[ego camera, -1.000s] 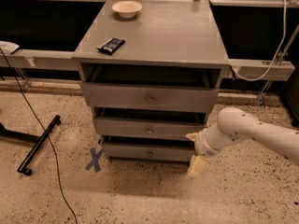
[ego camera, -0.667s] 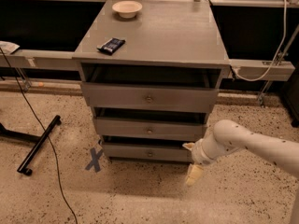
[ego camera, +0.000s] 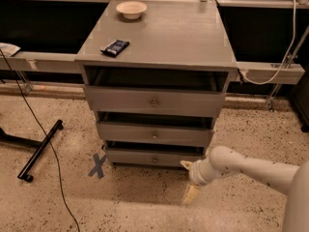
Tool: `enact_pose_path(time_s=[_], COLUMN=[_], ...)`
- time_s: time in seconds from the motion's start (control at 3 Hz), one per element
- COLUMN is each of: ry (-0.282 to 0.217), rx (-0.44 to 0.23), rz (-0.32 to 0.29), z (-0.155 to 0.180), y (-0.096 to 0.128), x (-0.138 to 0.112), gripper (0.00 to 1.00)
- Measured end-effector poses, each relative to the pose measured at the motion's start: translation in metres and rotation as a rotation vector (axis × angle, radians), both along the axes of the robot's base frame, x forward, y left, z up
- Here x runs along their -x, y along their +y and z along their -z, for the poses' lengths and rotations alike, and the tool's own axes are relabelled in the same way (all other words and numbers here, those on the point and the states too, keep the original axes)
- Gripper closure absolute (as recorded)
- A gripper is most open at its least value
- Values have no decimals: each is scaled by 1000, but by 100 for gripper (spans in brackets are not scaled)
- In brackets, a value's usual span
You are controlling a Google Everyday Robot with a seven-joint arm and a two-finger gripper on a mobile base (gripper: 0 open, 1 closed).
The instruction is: Open bottom drawer
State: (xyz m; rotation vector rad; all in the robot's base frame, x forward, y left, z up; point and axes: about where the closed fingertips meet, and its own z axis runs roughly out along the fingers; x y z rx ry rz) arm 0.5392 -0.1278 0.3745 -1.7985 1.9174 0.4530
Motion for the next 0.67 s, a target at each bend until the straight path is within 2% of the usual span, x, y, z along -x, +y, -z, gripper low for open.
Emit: enact_pose_path(time_s=[0.33, 0.67], ry=[-119, -127], rx=[28, 30], rz=[-30, -38], z=[38, 38], y=[28, 28], x=[-21, -23], gripper=[0, 0])
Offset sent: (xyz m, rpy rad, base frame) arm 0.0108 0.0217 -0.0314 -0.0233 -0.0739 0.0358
